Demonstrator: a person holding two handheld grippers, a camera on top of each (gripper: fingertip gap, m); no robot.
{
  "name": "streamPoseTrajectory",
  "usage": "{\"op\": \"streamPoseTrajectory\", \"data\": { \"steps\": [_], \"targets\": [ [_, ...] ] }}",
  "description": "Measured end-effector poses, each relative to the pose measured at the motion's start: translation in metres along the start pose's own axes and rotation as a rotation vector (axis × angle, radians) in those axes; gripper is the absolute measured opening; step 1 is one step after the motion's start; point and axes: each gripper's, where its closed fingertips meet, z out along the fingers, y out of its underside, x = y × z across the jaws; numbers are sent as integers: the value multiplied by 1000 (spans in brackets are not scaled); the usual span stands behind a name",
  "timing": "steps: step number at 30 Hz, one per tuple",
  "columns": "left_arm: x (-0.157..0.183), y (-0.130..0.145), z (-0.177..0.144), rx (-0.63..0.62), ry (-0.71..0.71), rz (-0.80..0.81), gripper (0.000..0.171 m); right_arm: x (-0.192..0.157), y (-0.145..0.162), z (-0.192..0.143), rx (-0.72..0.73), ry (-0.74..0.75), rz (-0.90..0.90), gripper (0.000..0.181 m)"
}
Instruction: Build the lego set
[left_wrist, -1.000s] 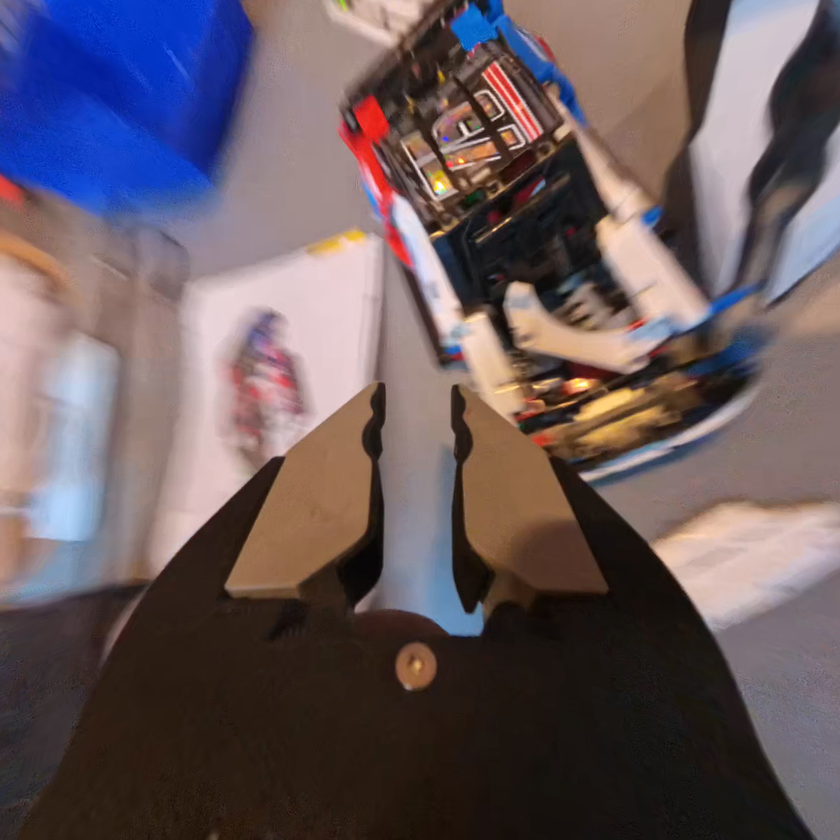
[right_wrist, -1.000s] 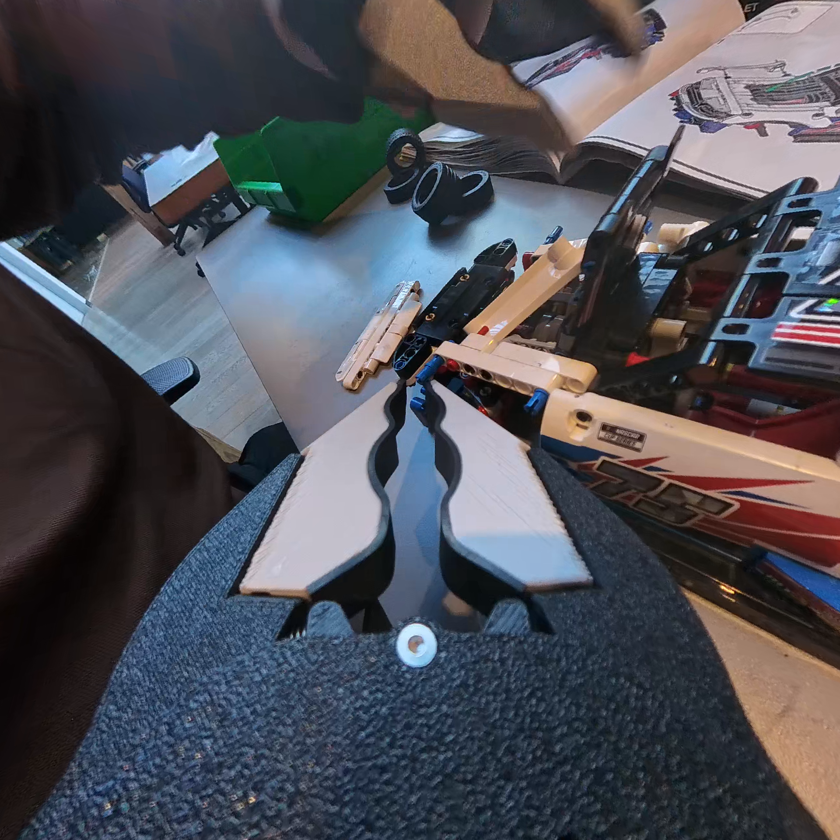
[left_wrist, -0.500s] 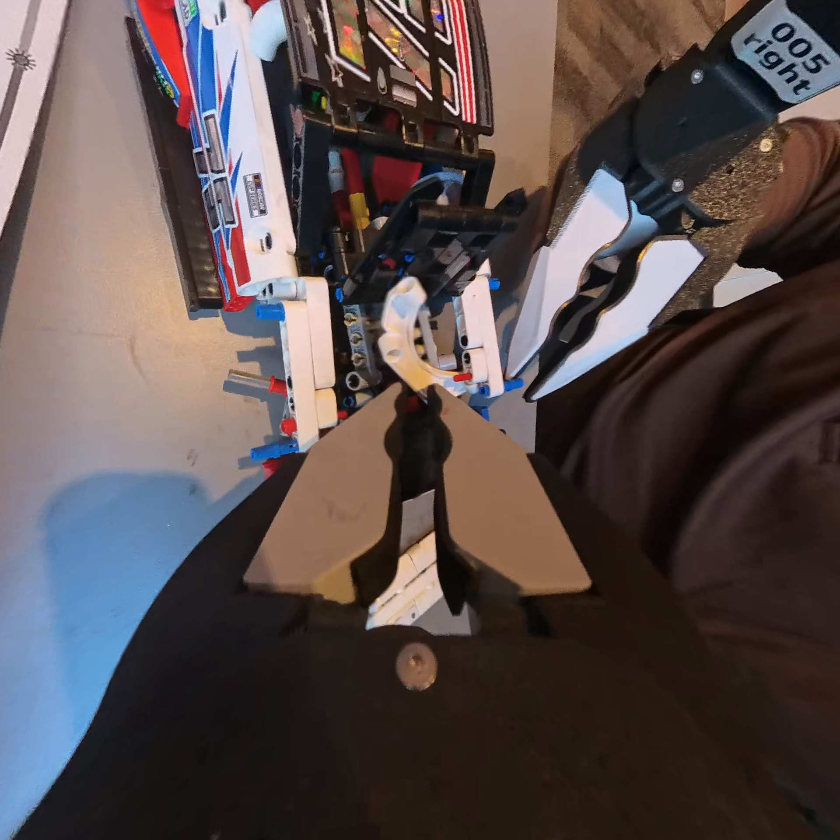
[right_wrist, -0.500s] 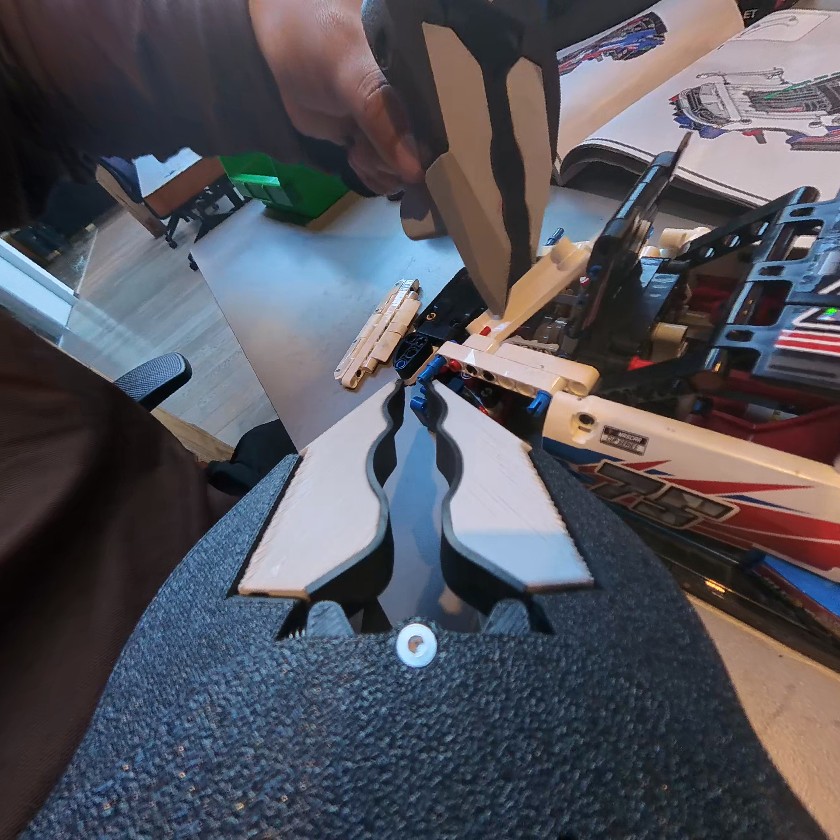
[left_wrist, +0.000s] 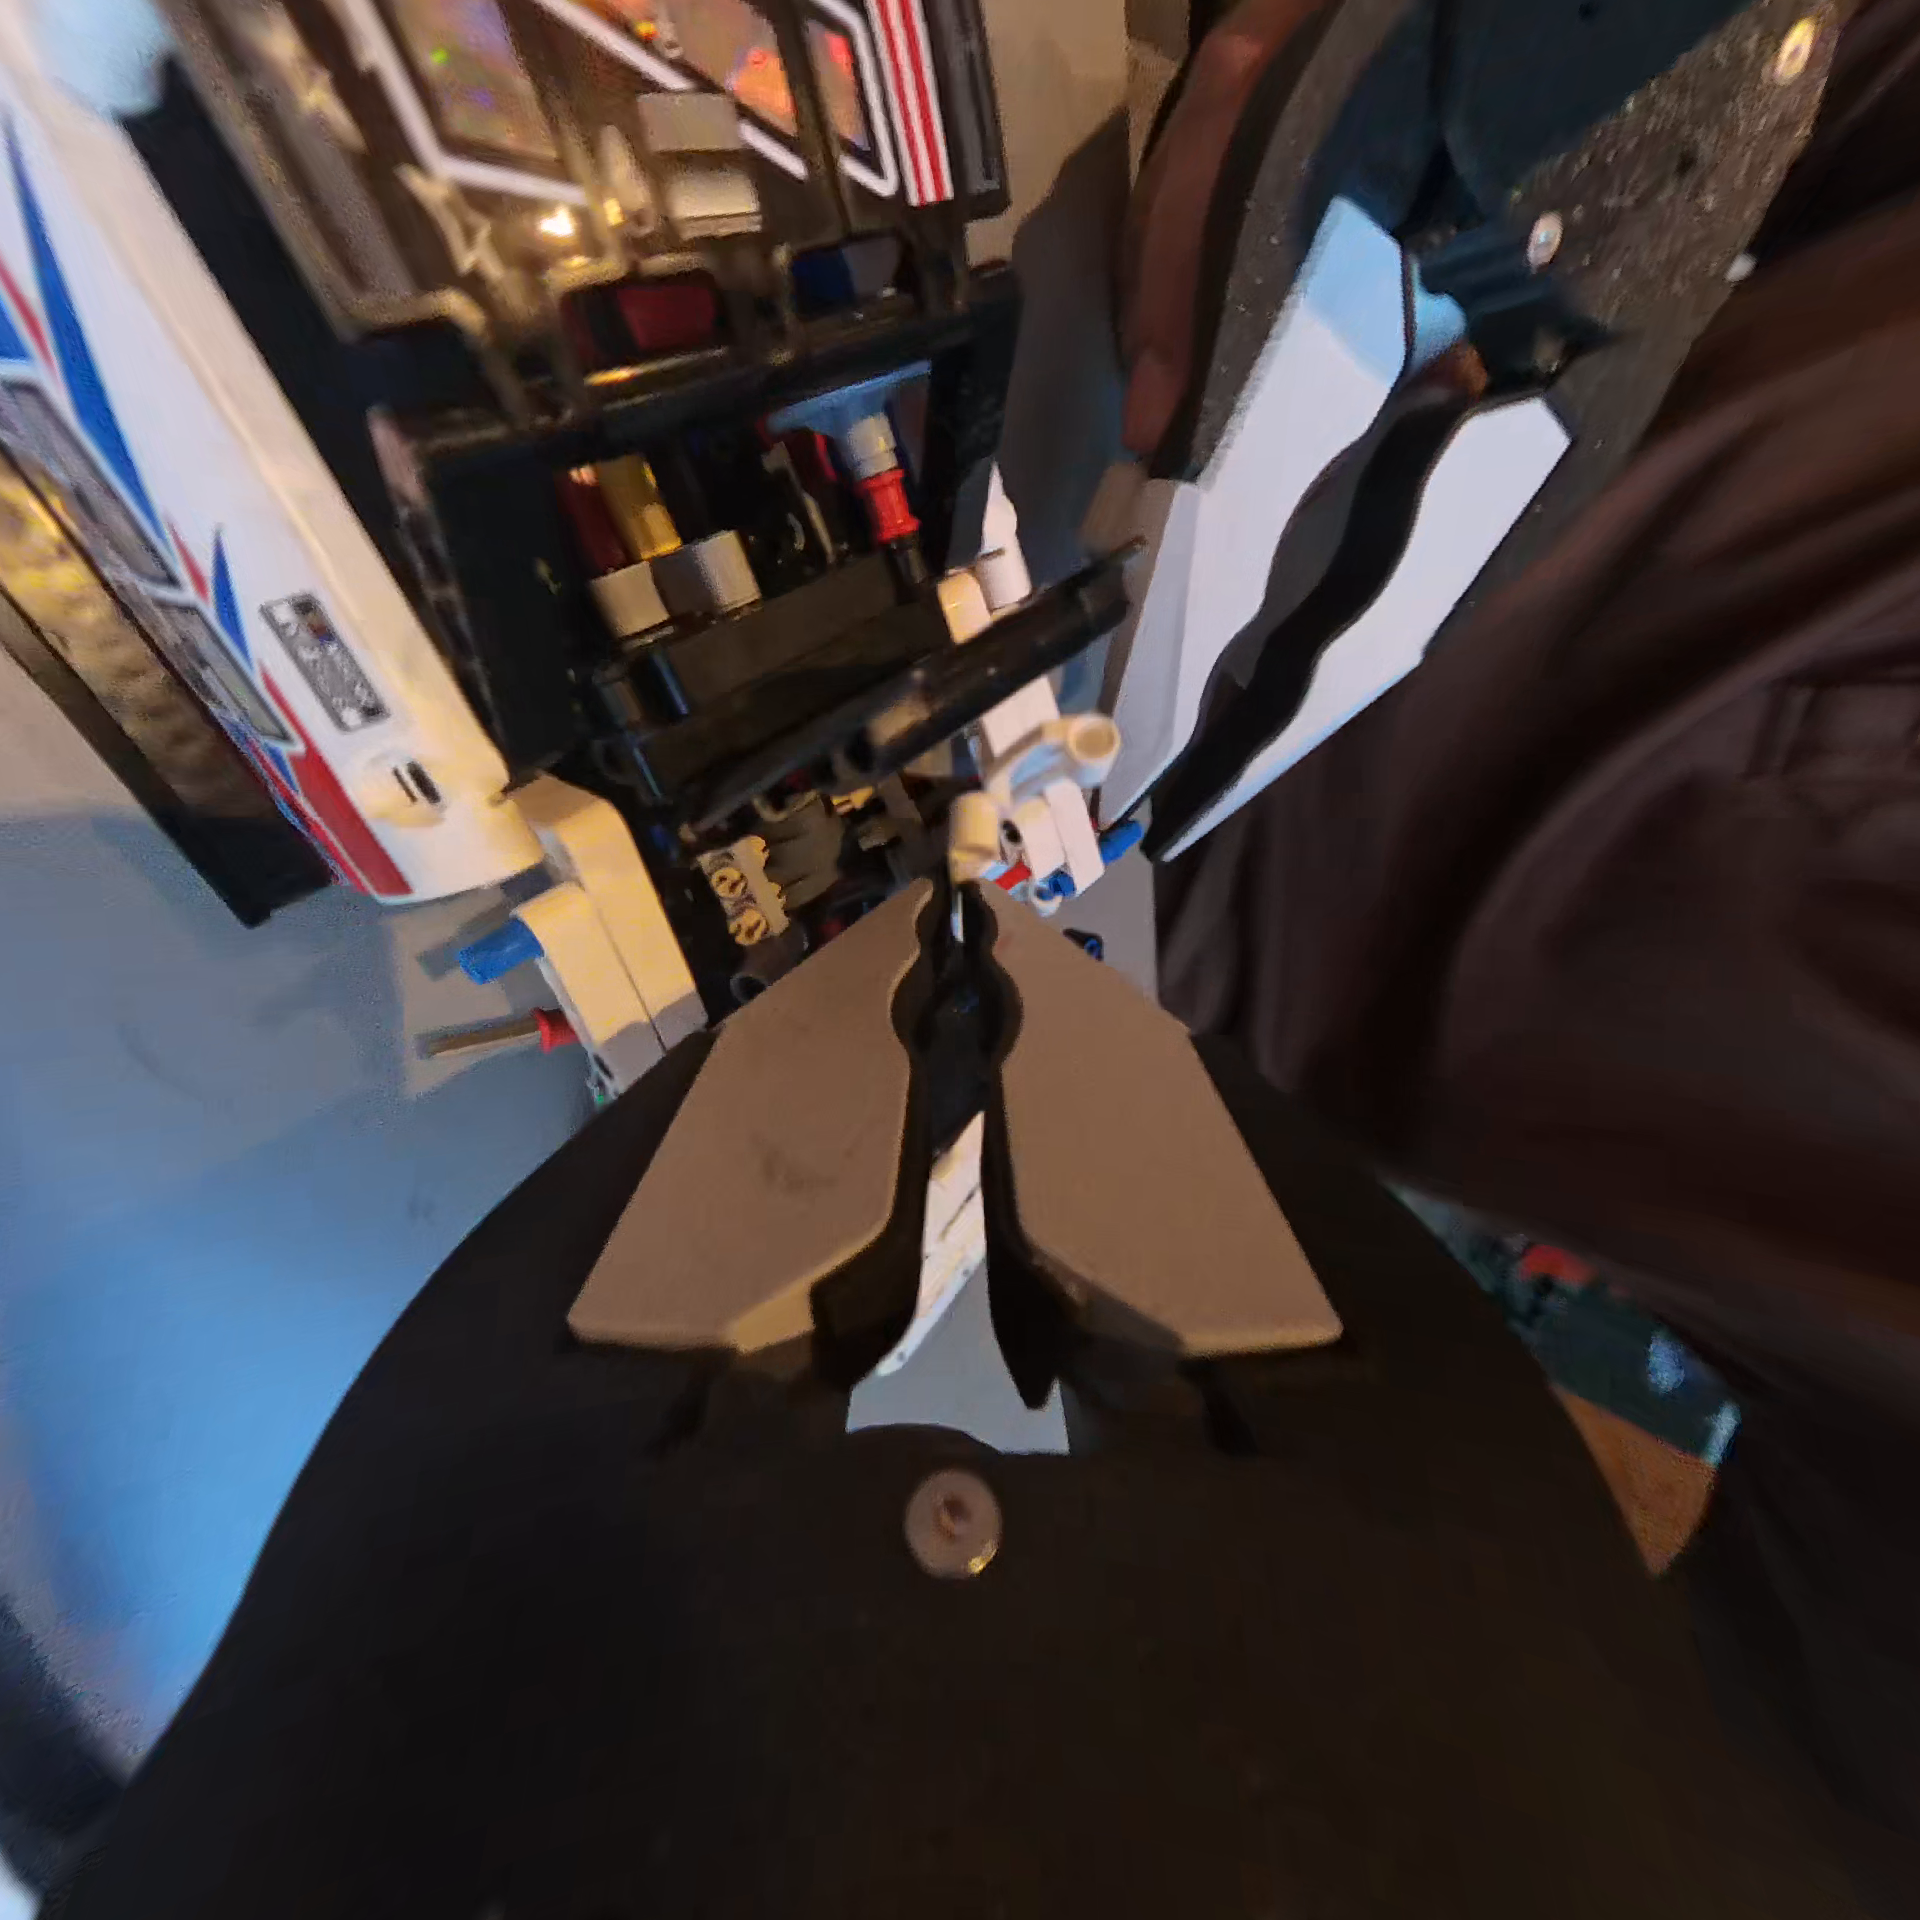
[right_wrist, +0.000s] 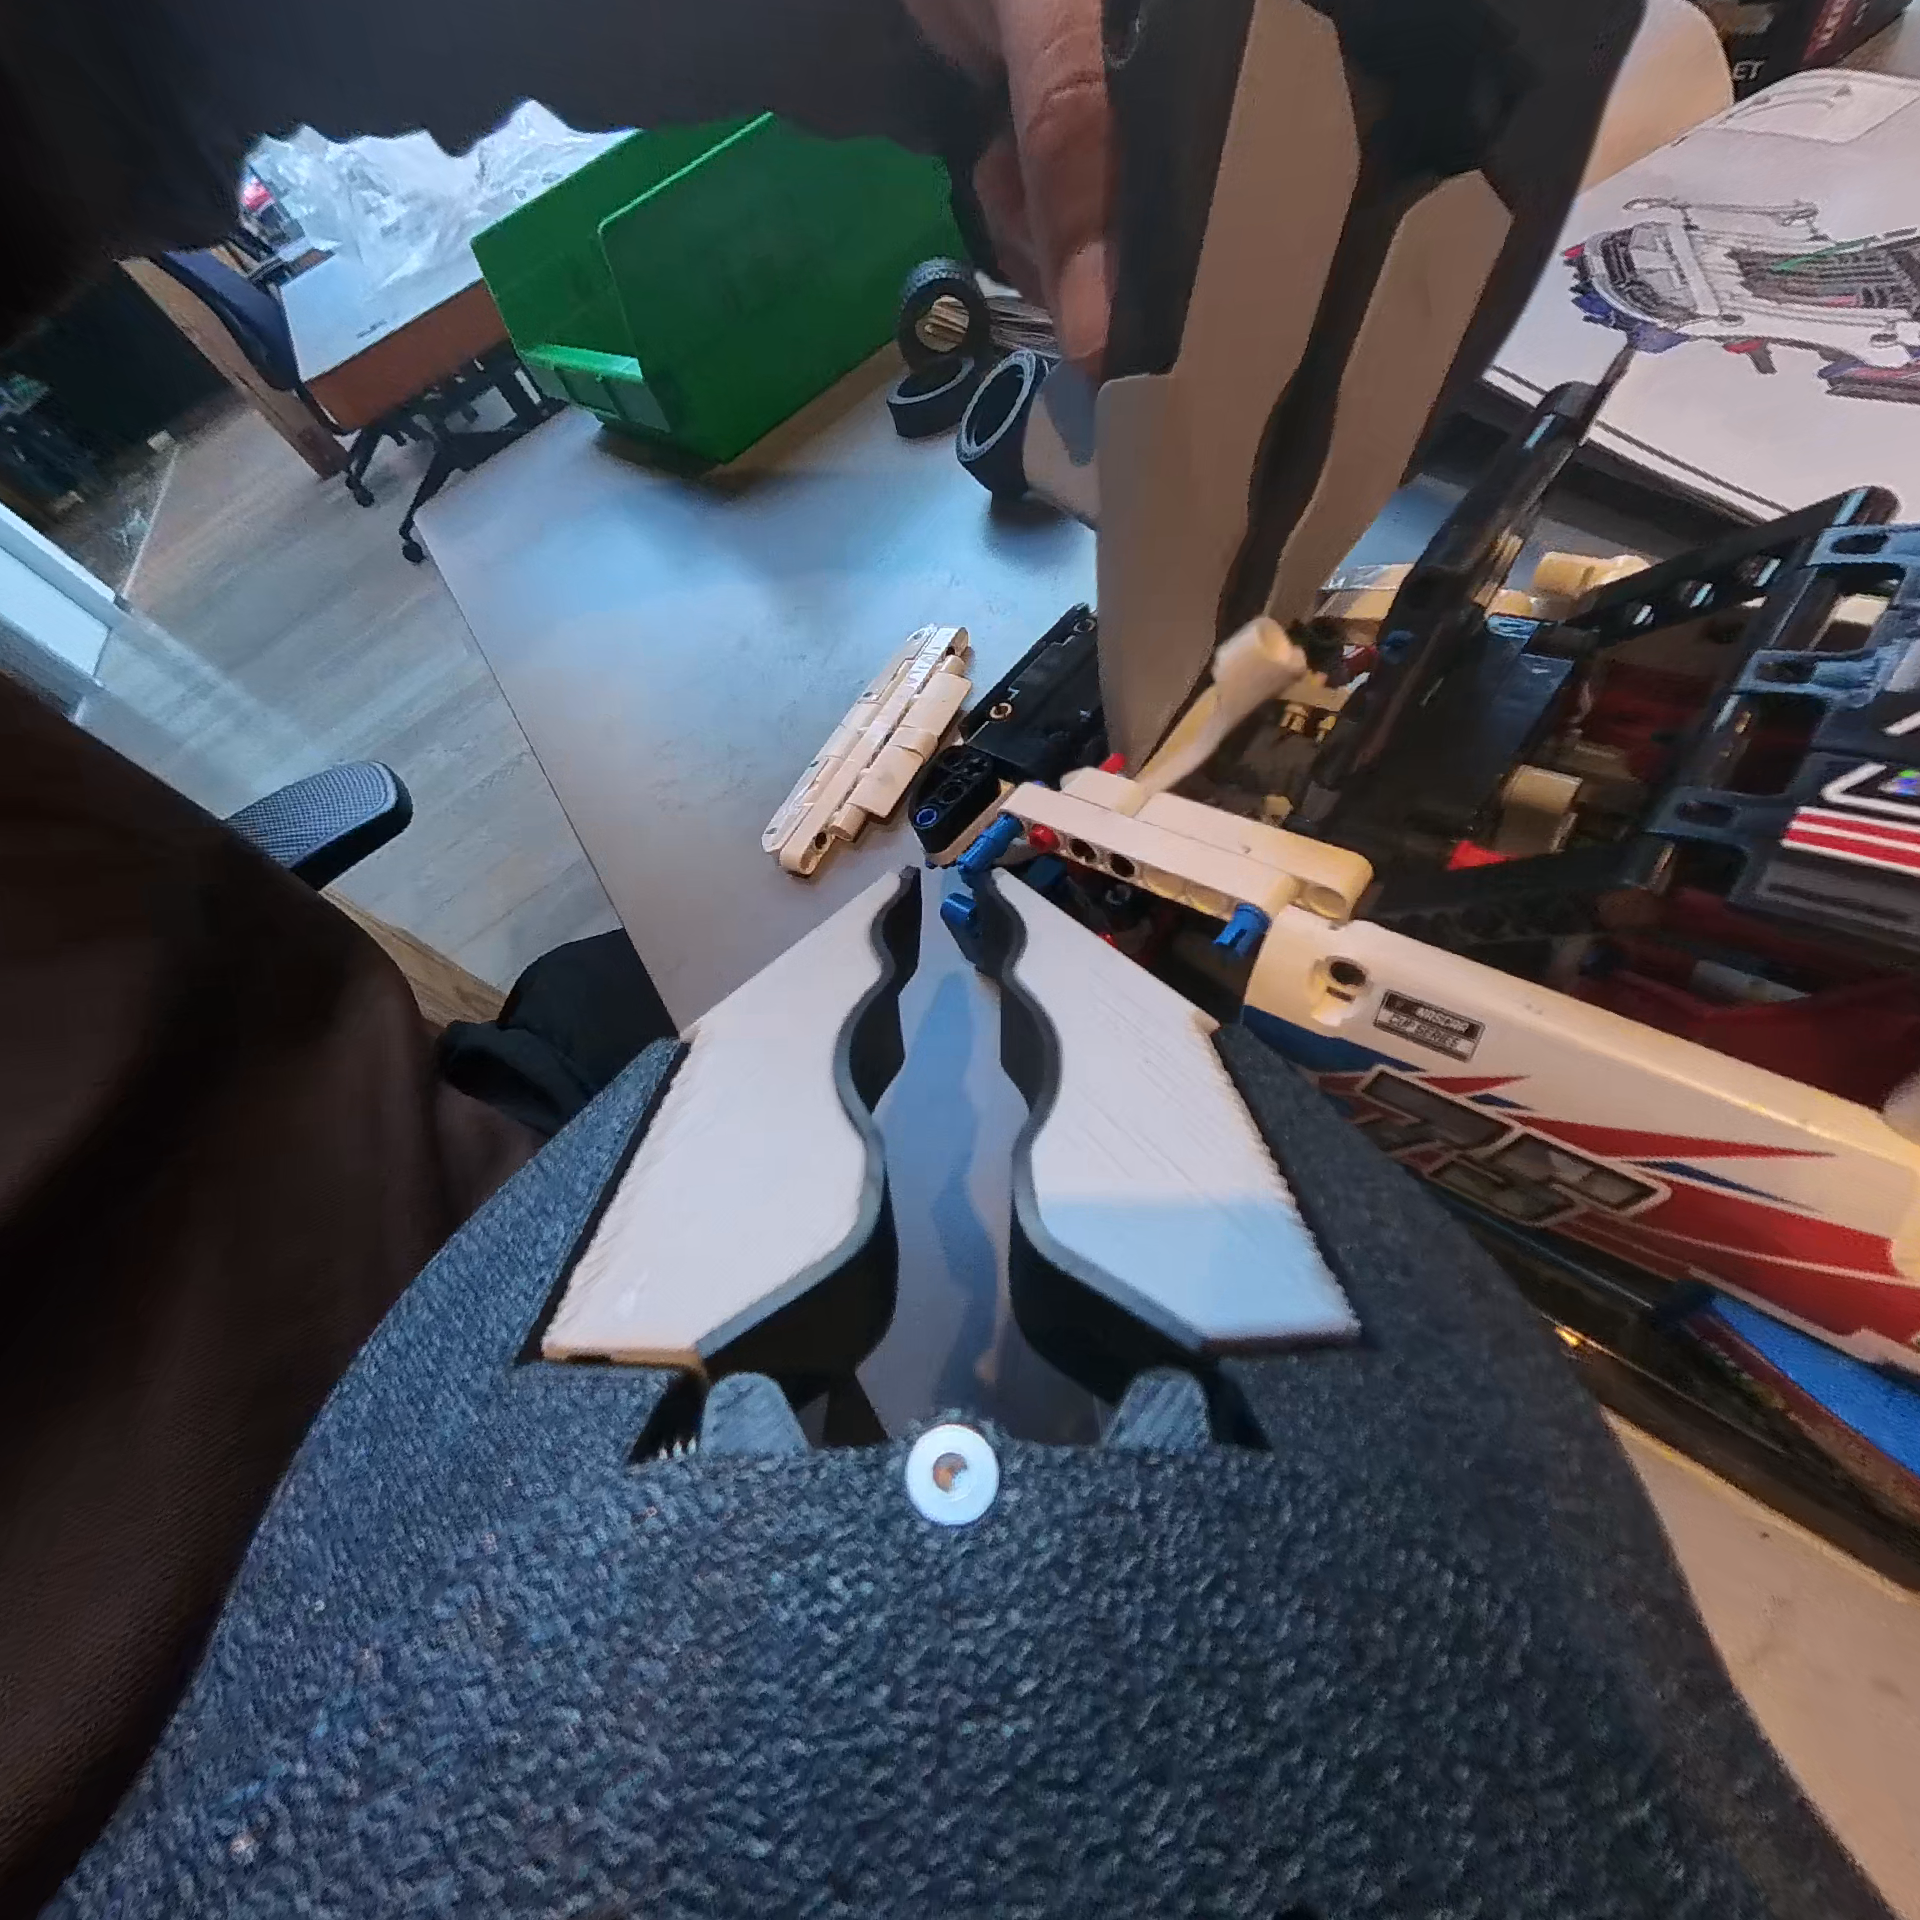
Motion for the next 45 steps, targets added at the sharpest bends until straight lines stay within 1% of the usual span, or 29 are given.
{"op": "streamPoseTrajectory", "data": {
  "steps": [4, 7, 10, 13, 15, 18, 19, 21, 24, 26, 28, 30, 31, 33, 34, 35, 36, 37, 38, 39, 40, 41, 42, 43, 44, 45],
  "targets": [
    [1, -1, -4, -27, -62, 128, 0, 0, 3, 4, -18, -21, 27, 12],
    [2, -3, -7, -61, -96, 169, 1, -2, 6, 7, -39, -21, 17, 12],
    [-5, -4, -13, -83, -149, 178, 7, -3, 7, 9, -52, -3, -16, 13],
    [-8, -10, -17, -11, -153, 158, 0, -5, 8, 10, -58, 4, -30, 13],
    [-9, -11, -18, 14, -150, 149, 3, -5, 8, 10, -59, 12, -41, 13],
    [-12, -19, -19, 78, -182, 152, 8, -4, 8, 11, -63, 19, -42, 14],
    [-9, -17, -21, 80, -177, 149, 11, -4, 8, 11, -65, 18, -42, 15],
    [-8, -14, -29, 109, -214, 144, 16, -4, 9, 8, -70, 30, -52, 17],
    [-13, -1, -53, 192, -349, 101, 22, -1, 7, -4, -58, 77, -100, 19],
    [-11, 17, -68, 248, -449, 52, 31, 2, 6, -12, -62, 115, -149, 19],
    [-1, 40, -76, 289, -549, 52, 34, 6, 7, -16, -86, 150, -202, 19],
    [13, 67, -74, 315, -620, 36, 35, 6, 7, -17, -96, 160, -227, 19],
    [17, 81, -70, 332, -643, 3, 35, 4, 7, -17, -96, 153, -227, 19],
    [27, 105, -50, 373, -624, -61, 43, -1, 7, -16, -92, 130, -220, 20],
    [32, 111, -39, 403, -615, -59, 46, -5, 7, -15, -92, 118, -218, 19],
    [37, 113, -29, 441, -614, -18, 46, -8, 8, -14, -93, 107, -221, 20],
    [44, 113, -17, 462, -609, 56, 44, -13, 9, -12, -96, 95, -229, 20],
    [47, 115, -7, 458, -633, 135, 41, -18, 10, -9, -100, 79, -241, 21],
    [45, 118, 0, 430, -685, 205, 42, -23, 12, -6, -106, 60, -251, 21],
    [40, 122, 5, 376, -733, 266, 43, -29, 14, -2, -114, 44, -260, 22],
    [35, 124, 6, 330, -777, 325, 47, -33, 17, 1, -124, 33, -268, 22],
    [32, 123, 8, 301, -800, 387, 47, -37, 19, 5, -136, 24, -274, 23],
    [29, 123, 8, 265, -825, 441, 41, -42, 22, 7, -146, 16, -281, 23],
    [24, 122, 5, 232, -869, 487, 42, -45, 24, 10, -155, 13, -289, 23],
    [21, 121, 4, 204, -888, 531, 44, -47, 26, 11, -163, 13, -297, 23],
    [21, 121, 8, 181, -875, 567, 48, -49, 28, 13, -171, 15, -304, 23]
  ]
}}
